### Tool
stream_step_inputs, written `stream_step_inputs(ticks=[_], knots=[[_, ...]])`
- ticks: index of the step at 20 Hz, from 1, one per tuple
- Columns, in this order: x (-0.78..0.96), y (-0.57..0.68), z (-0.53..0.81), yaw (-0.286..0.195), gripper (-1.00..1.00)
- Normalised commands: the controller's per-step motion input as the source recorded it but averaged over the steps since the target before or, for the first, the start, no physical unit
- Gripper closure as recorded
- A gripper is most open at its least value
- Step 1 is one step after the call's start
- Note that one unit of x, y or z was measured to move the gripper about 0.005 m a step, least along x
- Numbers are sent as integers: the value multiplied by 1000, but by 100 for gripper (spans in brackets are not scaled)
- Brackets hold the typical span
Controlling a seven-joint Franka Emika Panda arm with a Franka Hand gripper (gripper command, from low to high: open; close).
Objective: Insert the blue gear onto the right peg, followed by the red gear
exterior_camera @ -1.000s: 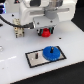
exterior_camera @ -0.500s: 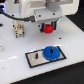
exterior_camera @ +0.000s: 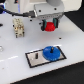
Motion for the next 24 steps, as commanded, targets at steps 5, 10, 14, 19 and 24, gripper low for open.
stream_step_inputs(ticks=[5,10,14,19,24], knots=[[716,-184,301,0,100],[737,-96,164,0,100],[649,-48,131,0,100],[648,-38,116,0,100],[590,-71,48,0,100]])
